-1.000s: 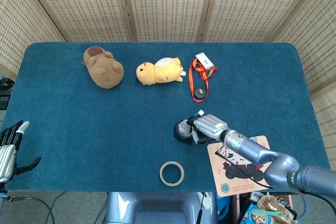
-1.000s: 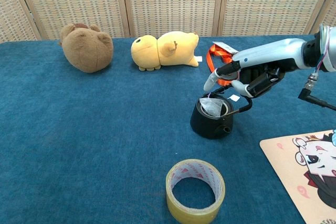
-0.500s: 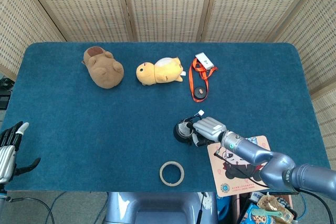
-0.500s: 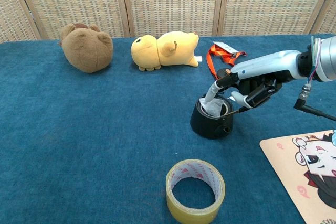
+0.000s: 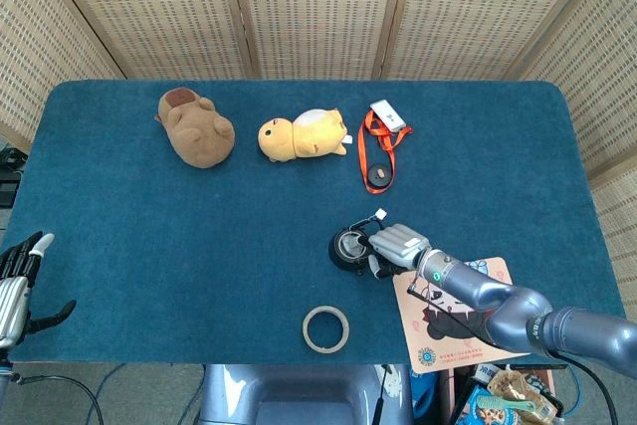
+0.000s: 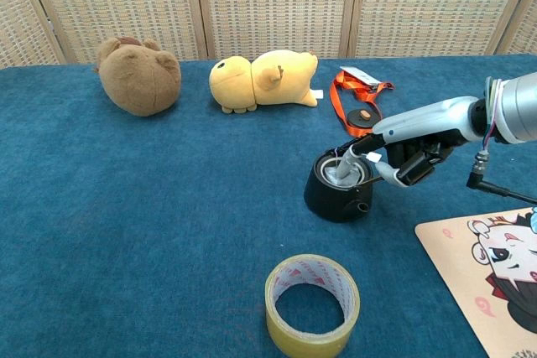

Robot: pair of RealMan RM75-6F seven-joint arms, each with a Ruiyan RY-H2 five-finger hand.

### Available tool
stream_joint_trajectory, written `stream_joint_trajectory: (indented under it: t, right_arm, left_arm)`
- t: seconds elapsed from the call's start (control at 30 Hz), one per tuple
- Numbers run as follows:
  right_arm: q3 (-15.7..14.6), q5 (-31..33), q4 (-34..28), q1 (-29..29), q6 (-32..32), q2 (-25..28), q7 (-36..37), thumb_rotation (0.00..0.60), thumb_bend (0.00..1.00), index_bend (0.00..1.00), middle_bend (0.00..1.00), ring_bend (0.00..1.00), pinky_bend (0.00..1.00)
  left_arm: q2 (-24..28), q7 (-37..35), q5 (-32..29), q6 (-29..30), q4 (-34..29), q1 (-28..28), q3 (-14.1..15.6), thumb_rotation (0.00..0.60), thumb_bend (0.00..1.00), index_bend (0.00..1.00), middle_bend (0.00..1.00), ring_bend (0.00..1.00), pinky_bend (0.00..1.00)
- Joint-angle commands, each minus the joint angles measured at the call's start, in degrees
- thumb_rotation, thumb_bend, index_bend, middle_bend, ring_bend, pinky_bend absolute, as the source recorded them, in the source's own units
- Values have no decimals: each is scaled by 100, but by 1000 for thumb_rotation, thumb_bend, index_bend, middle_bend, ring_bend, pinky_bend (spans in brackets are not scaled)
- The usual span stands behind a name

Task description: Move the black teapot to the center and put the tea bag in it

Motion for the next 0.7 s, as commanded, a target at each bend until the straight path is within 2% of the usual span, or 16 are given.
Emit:
stream_joint_trajectory:
  t: [0.03,0.43,0.7]
  right_arm:
    - [-24,51,-13,13,-21,-8,-78,345,939,194,1000,1000,1000]
    - [-134,172,-20,23,51,-80,-511,346,940,194,1000,1000,1000]
    - [-78,378,-287,20,236,75,-769,345,940,194,1000,1000,1000]
  left_arm:
    - [-5,-7,6,-5,3,-3,3,600,259,0,0,0,0]
    - [-29,-40,19,-15,35,-5,13,600,260,0,0,0,0]
    - [-46,-97,21,-23,75,-6,12,600,259,0,0,0,0]
